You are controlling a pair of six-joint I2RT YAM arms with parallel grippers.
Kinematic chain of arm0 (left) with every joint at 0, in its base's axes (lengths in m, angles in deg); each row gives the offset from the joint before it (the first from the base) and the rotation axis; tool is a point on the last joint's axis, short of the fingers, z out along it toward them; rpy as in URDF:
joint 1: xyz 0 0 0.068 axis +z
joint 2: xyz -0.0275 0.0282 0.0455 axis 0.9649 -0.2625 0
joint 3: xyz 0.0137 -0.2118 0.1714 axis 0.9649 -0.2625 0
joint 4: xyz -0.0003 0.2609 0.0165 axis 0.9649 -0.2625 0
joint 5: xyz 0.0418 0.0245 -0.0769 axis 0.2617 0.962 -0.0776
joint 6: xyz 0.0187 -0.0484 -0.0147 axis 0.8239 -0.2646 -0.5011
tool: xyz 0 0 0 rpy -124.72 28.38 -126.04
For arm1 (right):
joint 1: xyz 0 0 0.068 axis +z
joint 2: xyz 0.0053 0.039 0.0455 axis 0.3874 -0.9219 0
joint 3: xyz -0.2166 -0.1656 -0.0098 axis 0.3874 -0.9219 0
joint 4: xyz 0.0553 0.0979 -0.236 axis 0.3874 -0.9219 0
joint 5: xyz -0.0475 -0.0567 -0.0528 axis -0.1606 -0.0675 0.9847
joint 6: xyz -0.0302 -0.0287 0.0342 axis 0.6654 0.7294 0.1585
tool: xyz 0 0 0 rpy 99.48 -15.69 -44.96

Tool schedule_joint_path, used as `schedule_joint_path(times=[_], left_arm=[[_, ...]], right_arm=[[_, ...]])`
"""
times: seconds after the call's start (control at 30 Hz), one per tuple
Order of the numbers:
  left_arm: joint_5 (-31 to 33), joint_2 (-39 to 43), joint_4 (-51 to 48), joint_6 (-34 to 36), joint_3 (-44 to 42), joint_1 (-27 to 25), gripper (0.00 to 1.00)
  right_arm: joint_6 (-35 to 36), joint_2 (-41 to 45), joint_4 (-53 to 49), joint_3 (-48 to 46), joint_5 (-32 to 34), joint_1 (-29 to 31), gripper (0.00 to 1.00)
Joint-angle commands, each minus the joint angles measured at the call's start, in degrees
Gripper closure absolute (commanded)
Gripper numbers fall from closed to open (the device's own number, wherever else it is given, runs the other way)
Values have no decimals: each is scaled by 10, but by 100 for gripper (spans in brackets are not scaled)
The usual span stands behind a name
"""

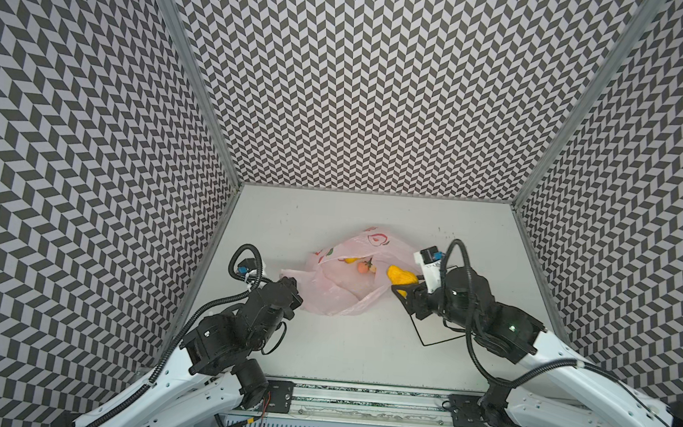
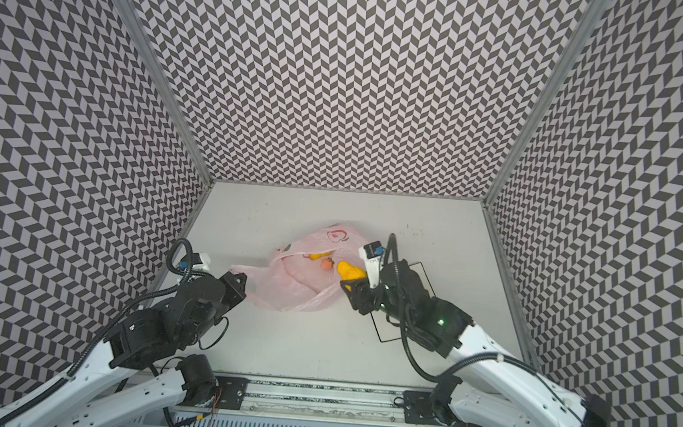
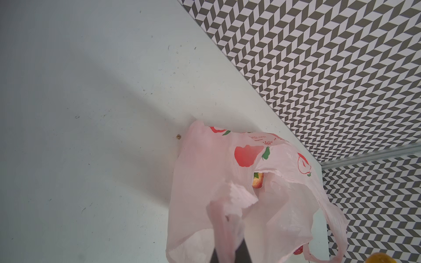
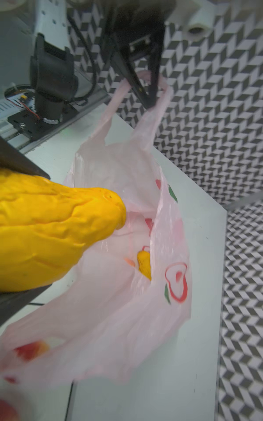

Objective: Take the fake fruits out of the plastic bag
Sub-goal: 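Lift the yellow fruit out with the right gripper and lower it onto the tray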

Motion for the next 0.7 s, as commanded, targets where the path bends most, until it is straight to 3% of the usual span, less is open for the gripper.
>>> schedule_joint_path(times=[0.0,0.27,0.53,0.67], left_arm=[[7,4,2,14,-7,2,100],[6,3,9,24,-7,1,100],[-3,12,14,33,-13,2,100],[-9,3,14,41,-8,2,100]], right_arm=[[-163,51,-97,-27,148,-44,47],[-357,84,-176,-136,127,-146,44],[-366,55,-50,-231,101,-237,45],[-334,16,42,-263,53,-280,41]])
